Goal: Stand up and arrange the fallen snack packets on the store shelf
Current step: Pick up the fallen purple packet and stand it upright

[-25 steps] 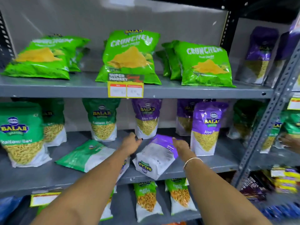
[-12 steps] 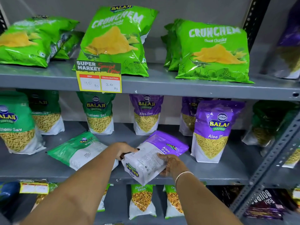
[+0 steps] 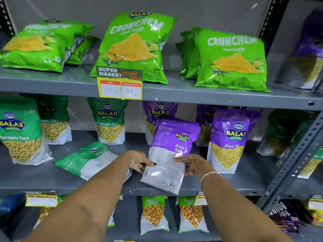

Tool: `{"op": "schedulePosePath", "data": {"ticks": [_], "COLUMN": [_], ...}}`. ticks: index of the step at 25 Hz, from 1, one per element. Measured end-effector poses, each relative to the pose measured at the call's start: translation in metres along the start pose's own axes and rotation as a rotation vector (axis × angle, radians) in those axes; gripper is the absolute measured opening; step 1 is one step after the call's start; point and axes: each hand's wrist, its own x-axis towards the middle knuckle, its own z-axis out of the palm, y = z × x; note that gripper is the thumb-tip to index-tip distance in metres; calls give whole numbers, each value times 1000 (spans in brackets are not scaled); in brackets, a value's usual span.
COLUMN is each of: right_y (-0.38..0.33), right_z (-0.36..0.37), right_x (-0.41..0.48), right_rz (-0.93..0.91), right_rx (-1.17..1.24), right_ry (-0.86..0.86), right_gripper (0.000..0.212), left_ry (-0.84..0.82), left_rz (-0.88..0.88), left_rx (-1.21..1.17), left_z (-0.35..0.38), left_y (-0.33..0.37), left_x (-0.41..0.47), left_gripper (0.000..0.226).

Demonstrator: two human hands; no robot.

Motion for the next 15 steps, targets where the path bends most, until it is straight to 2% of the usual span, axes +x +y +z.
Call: {"op": "schedulePosePath", "data": {"ticks": [1,2,4,6,8,12,15], "right_y": [-8,-13,-19,-22,-21,-15,-12], "right_z": [4,7,11,16,19,24,22], "right_x": [-3,-2,8,25,43,64,75], "right_rz": [-51,-121,-273,-401,-481,-488,-488], "right_rx": [0,2,-5,-40,-77,-173,-183], "right_ry": [1,-2,10,70,108,194,174], "right_gripper": [13,17,37,67,82,68,59], "left_ry": [35,70,156,326,494,600,618], "left_rz": [39,70,151,257,348,429,455], "left_rx": [-5,-14,-13,77,124,19,-44], "left_z": [0,-1,1,5,6,7,6], "left_y": [0,1,2,1,-1,-15,-21], "left_x": [1,3,6,12,24,50,56], "left_gripper": [16,29,55,59,63,66,67]}}
